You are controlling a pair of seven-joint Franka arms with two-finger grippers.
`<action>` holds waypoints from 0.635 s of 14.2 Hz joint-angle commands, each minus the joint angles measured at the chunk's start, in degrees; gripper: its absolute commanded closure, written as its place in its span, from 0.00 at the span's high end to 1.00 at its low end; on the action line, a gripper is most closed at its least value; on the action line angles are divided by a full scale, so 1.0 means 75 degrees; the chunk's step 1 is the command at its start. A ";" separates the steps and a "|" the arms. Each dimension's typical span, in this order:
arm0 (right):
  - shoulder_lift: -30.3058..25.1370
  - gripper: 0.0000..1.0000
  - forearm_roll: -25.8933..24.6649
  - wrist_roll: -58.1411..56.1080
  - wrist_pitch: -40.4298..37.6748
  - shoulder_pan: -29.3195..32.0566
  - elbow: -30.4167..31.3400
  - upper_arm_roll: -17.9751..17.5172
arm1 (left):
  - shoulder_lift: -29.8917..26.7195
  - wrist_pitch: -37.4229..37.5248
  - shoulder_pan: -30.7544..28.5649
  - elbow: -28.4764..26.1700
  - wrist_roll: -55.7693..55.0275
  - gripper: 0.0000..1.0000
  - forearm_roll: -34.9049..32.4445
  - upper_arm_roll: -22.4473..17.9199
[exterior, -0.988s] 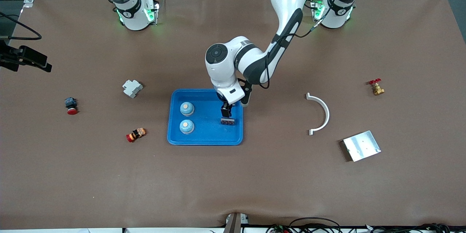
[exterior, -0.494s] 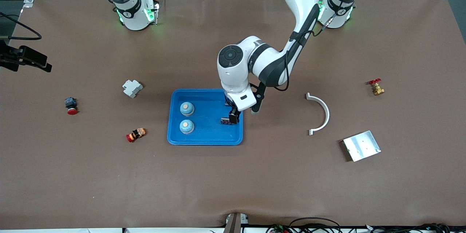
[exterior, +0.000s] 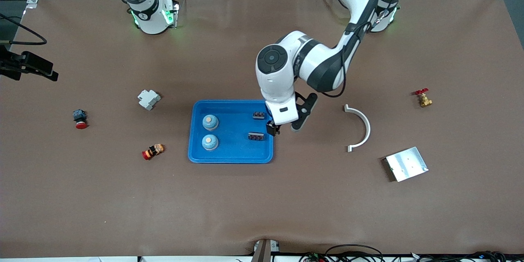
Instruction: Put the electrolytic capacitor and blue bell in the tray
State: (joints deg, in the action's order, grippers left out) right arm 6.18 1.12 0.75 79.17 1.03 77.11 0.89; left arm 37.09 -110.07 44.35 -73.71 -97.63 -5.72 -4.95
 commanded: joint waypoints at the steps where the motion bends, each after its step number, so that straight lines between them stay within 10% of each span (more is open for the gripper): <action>1: -0.0098 1.00 0.0120 -0.0017 -0.0009 0.0062 0.0043 -0.0036 | -0.0526 0.0389 -0.0251 -0.0285 0.1002 1.00 0.0036 -0.0008; 9: -0.0098 1.00 0.0132 -0.0017 0.0003 0.0085 0.0032 -0.0048 | -0.1511 0.1316 -0.1354 -0.0554 0.3828 1.00 0.0129 0.0027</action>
State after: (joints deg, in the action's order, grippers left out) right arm 6.18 1.17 0.74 79.18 1.03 77.11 0.87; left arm 28.55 -100.88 34.96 -74.81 -71.48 -5.66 -5.11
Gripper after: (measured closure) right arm 0.000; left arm 0.000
